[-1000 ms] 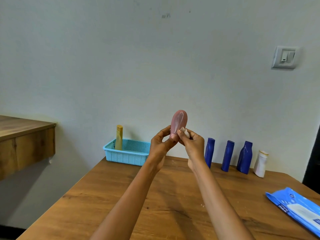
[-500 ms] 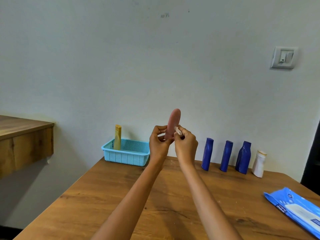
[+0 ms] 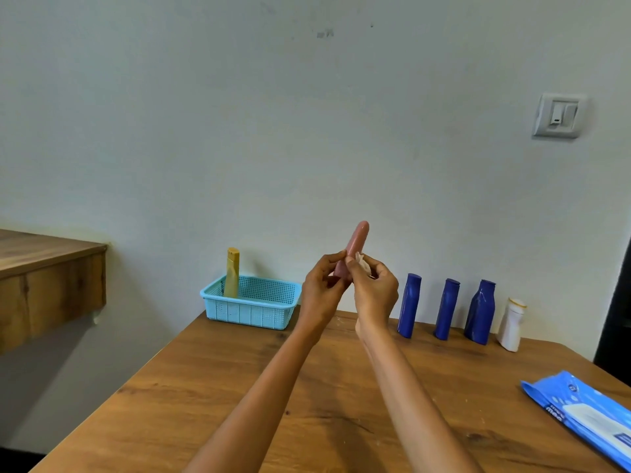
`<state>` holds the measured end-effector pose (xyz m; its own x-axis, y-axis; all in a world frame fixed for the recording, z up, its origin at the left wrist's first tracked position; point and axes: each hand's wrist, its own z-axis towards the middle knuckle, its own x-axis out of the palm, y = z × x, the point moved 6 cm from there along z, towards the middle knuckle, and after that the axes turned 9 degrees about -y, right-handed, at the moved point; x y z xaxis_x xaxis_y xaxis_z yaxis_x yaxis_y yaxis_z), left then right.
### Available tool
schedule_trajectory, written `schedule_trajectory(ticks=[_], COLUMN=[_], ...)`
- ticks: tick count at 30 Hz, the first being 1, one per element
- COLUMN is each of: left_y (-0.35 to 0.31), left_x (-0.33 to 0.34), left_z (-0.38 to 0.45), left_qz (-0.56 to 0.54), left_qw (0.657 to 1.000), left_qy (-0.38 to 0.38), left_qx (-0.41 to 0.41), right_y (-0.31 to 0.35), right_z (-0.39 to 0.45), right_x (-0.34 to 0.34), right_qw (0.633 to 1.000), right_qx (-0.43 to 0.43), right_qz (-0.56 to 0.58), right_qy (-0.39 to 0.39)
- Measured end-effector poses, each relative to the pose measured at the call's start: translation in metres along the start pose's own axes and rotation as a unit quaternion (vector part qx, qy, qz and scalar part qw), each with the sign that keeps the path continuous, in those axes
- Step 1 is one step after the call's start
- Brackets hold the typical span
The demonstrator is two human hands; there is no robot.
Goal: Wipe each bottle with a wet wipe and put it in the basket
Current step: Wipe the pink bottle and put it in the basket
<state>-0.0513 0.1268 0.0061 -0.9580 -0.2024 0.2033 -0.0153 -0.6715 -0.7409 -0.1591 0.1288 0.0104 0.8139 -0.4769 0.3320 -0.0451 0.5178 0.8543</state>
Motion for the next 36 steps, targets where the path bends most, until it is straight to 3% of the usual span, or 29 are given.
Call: schedule_trajectory(ticks=[6,9,12,15,19,23,32,36], left_y=[0.004,0.009,0.018,0.023,0.020,0.018,0.030,0.033], left_x=[-0.003,-0.006,-0.007,-0.002,0.012,0.019,-0.001,-0.001], left_z=[0.002,0.003,0.001,-0.002,-0.007,-0.010,0.002,0.001], left_qz=[-0.035,-0.105,-0.144,-0.152,-0.162,-0.148,-0.162,-0.150], left_qw=[0.998,0.989,0.977,0.970,0.960,0.961,0.961,0.961], left_qy=[-0.035,-0.045,-0.047,-0.011,0.063,0.086,0.028,0.036], left_qx=[-0.031,-0.090,-0.148,-0.189,-0.218,-0.219,-0.224,-0.229], right_y=[0.010,0.013,0.023,0.034,0.031,0.028,0.019,0.008], right_z=[0.001,0.003,0.014,0.026,0.041,0.040,0.018,0.031], right_x=[0.004,0.006,-0.004,-0.017,-0.027,-0.028,-0.006,-0.009], right_qw=[0.988,0.986,0.989,0.986,0.970,0.941,0.928,0.950], right_qx=[-0.135,-0.142,-0.140,-0.165,-0.209,-0.274,-0.270,-0.193], right_qz=[-0.071,-0.076,-0.034,-0.029,-0.123,-0.200,-0.243,-0.226], right_qy=[0.011,0.050,0.018,0.007,0.018,0.014,0.087,0.099])
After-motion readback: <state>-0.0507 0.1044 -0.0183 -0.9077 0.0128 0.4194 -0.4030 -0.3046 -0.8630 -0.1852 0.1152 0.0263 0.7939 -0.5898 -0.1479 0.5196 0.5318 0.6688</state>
